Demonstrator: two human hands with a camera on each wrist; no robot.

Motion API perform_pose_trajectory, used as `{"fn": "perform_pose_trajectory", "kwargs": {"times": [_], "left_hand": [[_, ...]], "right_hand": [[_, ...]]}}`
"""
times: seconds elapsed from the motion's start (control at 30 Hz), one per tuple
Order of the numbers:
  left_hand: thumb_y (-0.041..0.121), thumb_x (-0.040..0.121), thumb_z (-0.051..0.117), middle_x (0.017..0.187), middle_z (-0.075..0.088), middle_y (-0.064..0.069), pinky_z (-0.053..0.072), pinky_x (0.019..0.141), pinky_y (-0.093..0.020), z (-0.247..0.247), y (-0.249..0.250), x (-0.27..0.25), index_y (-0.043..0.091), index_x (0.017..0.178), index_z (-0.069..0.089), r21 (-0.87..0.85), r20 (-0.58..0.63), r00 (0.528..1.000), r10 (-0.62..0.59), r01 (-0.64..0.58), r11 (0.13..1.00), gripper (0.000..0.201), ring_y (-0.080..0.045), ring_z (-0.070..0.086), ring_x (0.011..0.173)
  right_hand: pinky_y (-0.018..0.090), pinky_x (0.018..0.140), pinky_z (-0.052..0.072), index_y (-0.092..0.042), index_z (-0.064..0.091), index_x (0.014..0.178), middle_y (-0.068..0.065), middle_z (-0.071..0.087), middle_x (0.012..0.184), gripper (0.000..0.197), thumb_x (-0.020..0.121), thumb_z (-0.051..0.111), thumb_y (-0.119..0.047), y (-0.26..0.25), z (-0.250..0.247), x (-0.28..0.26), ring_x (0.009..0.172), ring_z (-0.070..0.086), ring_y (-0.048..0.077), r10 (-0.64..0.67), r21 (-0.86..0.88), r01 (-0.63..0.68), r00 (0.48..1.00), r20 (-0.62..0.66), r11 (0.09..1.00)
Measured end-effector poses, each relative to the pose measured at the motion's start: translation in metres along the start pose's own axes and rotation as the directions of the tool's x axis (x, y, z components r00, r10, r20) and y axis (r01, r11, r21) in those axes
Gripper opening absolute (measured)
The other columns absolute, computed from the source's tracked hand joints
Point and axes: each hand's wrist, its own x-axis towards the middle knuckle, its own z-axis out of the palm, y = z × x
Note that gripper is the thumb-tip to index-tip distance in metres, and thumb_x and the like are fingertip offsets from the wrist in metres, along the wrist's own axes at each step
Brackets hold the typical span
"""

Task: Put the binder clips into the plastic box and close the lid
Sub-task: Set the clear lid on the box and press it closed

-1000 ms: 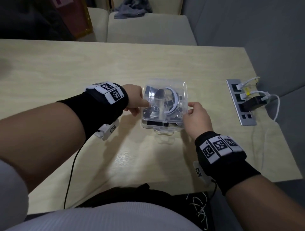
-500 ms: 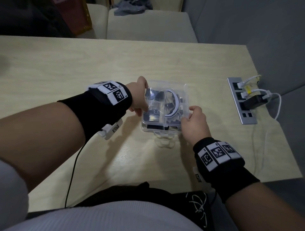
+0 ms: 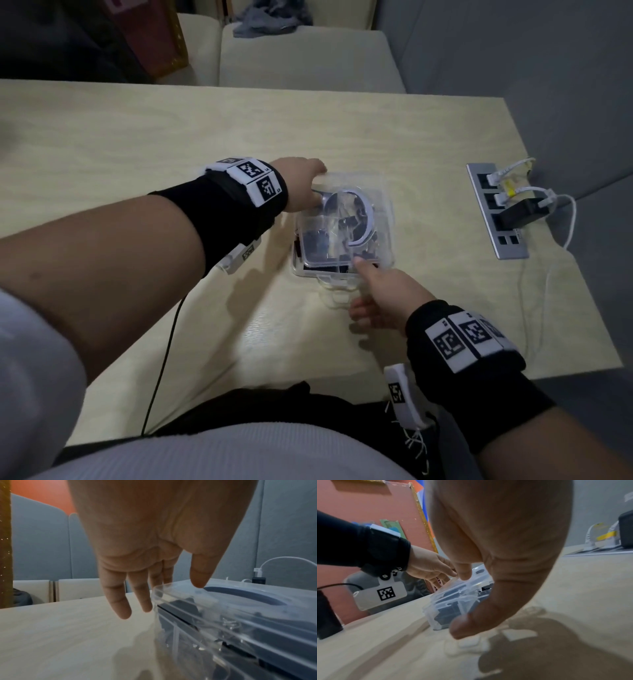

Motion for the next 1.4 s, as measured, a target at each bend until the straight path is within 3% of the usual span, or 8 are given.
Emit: {"fn": "perform_pose_trajectory", "kwargs": {"times": [0.23,0.4,0.63,0.83,1.07,1.2,1.3,1.4], "left_hand": [[0.036,0.087,0.062,0.064,0.058,-0.004,0.045,0.061,-0.032,-0.016,-0.003,-0.018,0.007,0.074,0.065,0.345,0.072,0.994,-0.077,0.048,0.937,0.032,-0.028,0.058,0.068],[0.043,0.088,0.060,0.072,0.071,0.002,0.055,0.087,-0.033,-0.004,-0.012,-0.018,0.011,0.072,0.070,0.175,0.306,0.928,-0.211,0.163,0.971,0.036,-0.018,0.069,0.077],[0.037,0.083,0.063,0.072,0.076,-0.005,0.046,0.053,-0.025,-0.009,-0.010,-0.018,0.009,0.062,0.071,0.042,0.130,0.964,-0.234,0.230,0.972,0.035,-0.019,0.063,0.057],[0.025,0.080,0.069,0.083,0.079,-0.007,0.056,0.080,-0.033,-0.007,-0.004,-0.023,0.001,0.110,0.068,-0.026,0.056,0.965,-0.257,0.259,0.965,0.039,-0.022,0.072,0.093],[0.029,0.085,0.065,0.088,0.072,-0.011,0.041,0.051,-0.030,-0.004,0.001,-0.018,0.000,0.123,0.042,-0.181,-0.020,0.946,-0.324,0.315,0.932,0.053,-0.027,0.062,0.076],[0.035,0.087,0.063,0.080,0.056,-0.008,0.037,0.049,-0.027,-0.005,0.003,-0.016,0.010,0.104,0.043,-0.162,0.026,0.946,-0.323,0.323,0.932,0.036,-0.026,0.052,0.071],[0.027,0.087,0.066,0.103,0.058,-0.013,0.045,0.061,-0.033,-0.007,0.001,-0.014,0.003,0.120,0.046,-0.176,0.023,0.944,-0.330,0.329,0.928,0.046,-0.030,0.056,0.082],[0.020,0.083,0.069,0.124,0.059,-0.015,0.046,0.080,-0.036,-0.007,-0.004,-0.009,0.007,0.138,0.039,-0.202,-0.031,0.950,-0.310,0.297,0.933,0.064,-0.033,0.059,0.106]], "right_hand": [[0.044,0.071,0.056,0.000,0.062,0.086,0.021,0.067,0.073,0.031,0.097,0.051,-0.027,-0.017,-0.016,0.015,0.060,0.061,0.030,-0.148,0.080,0.166,0.970,-0.193,0.983],[0.050,0.093,0.055,-0.013,0.064,0.101,0.015,0.071,0.102,0.024,0.095,0.047,-0.029,-0.031,-0.025,0.024,0.090,0.067,0.034,-0.334,-0.168,0.297,0.903,-0.271,0.940],[0.049,0.100,0.051,-0.019,0.041,0.138,0.014,0.056,0.134,0.047,0.092,0.052,-0.022,-0.036,-0.025,0.022,0.111,0.062,0.033,-0.348,-0.236,0.294,0.906,-0.240,0.926],[0.049,0.095,0.054,-0.020,0.045,0.128,0.009,0.060,0.112,0.034,0.095,0.048,-0.015,-0.028,-0.019,0.024,0.102,0.065,0.030,-0.364,-0.206,0.320,0.900,-0.240,0.925],[0.047,0.101,0.050,-0.025,0.045,0.132,0.011,0.060,0.131,0.034,0.098,0.049,-0.031,-0.030,-0.020,0.018,0.110,0.063,0.029,-0.402,-0.195,0.364,0.888,-0.225,0.911],[0.039,0.104,0.045,-0.023,0.038,0.146,0.008,0.053,0.142,0.048,0.100,0.048,-0.034,-0.041,-0.021,0.014,0.122,0.057,0.026,-0.467,-0.258,0.418,0.868,-0.171,0.871],[0.033,0.080,0.052,-0.019,0.053,0.133,0.005,0.061,0.117,0.039,0.097,0.052,-0.033,-0.046,-0.018,0.014,0.091,0.062,0.019,-0.454,-0.218,0.415,0.874,-0.174,0.883],[0.042,0.092,0.053,-0.019,0.063,0.111,0.000,0.063,0.105,0.025,0.094,0.057,-0.035,-0.042,-0.018,0.015,0.096,0.062,0.021,-0.421,-0.104,0.408,0.883,-0.209,0.907]]}}
